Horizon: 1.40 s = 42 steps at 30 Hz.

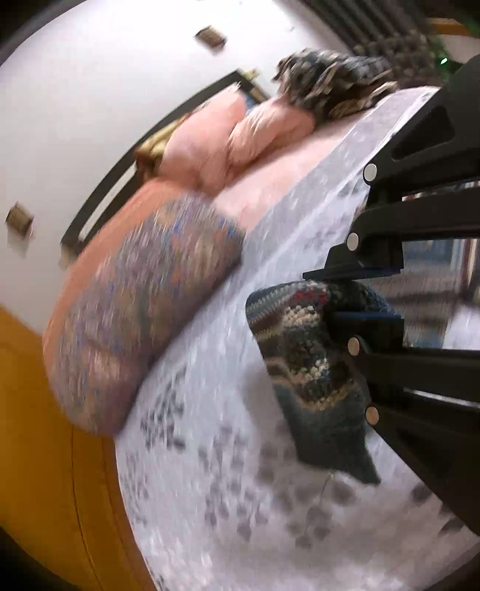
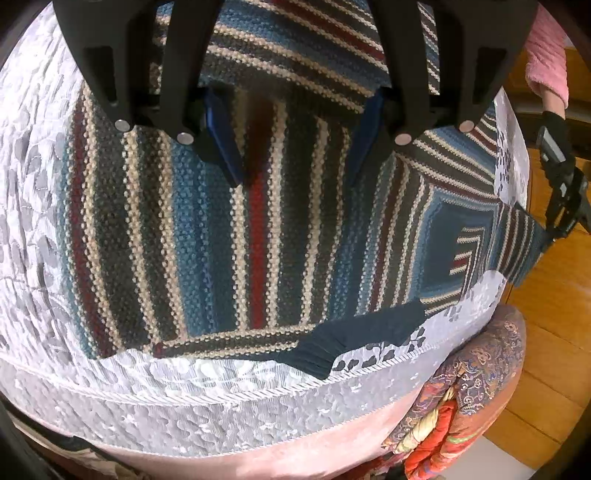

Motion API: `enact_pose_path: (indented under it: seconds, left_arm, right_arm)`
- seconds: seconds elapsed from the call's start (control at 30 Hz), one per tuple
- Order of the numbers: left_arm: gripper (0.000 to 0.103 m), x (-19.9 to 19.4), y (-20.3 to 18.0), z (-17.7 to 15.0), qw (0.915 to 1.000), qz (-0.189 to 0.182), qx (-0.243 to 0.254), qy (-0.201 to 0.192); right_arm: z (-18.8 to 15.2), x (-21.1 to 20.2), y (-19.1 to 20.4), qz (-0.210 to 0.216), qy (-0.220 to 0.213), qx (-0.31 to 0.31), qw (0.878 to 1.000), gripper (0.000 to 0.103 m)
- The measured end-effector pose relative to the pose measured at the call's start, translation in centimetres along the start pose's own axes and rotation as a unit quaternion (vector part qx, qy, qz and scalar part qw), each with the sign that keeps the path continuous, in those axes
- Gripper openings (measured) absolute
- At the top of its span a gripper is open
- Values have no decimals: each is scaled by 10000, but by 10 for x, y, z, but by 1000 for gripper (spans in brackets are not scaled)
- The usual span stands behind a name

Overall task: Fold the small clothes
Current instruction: 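Fold the held sleeve across the sweater body and open the left tool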

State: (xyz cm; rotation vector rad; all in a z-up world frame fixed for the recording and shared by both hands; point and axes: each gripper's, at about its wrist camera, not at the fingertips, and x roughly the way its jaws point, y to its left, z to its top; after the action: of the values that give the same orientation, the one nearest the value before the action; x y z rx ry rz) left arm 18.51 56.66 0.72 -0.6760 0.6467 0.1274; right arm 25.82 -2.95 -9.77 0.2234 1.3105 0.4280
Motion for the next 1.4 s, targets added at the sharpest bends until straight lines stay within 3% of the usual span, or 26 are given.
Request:
enact_pose_path:
  seconds: [0.17,0.37,0.63,0.9,1.03,1.1,1.17,1.27,1.33,1.4]
  left_arm:
    - [13,6,-76,-29,9967,-482,592,269]
    - [13,26,-159,-79,9860,-845,1203,784]
    - [13,60,-217,-145,9764,-1013,1415,1280]
    - [15,87,-213,-201,9681,-814,1615,1733]
    - [21,101,-202,-220,9559,-788,1766,2211]
    - [22,100,-197,-222,9522,-840,1796,2324]
    - [36,91,-193,-219,9456,-940,1801,2540]
    - [38,68,-182,-211,9360,-1030,1661,2929]
    - [38,50,-171,-195,9394,-1142,1422,2903]
    - [38,28,-162,-167,9539,-1058,1382,2443]
  right_arm:
    - [1,-5,-2,27,-47,26,10000,59]
    - [-2,-6,-8,-29,-37,19,10000,59]
    - [-3,-6,-16,-37,-15,90,10000,59]
    - [-4,-4,-19,-71,22,112,9999,59]
    - [-3,0,-16,-145,51,92,9998,59]
    - [-3,1,-14,-185,59,77,9998,59]
    - [-4,2,-12,-231,66,45,9997,59]
    - [-3,0,-7,-143,78,95,9998,59]
    - [-1,-3,1,-65,49,100,9999,59]
    - [2,-5,12,32,12,90,10000,59]
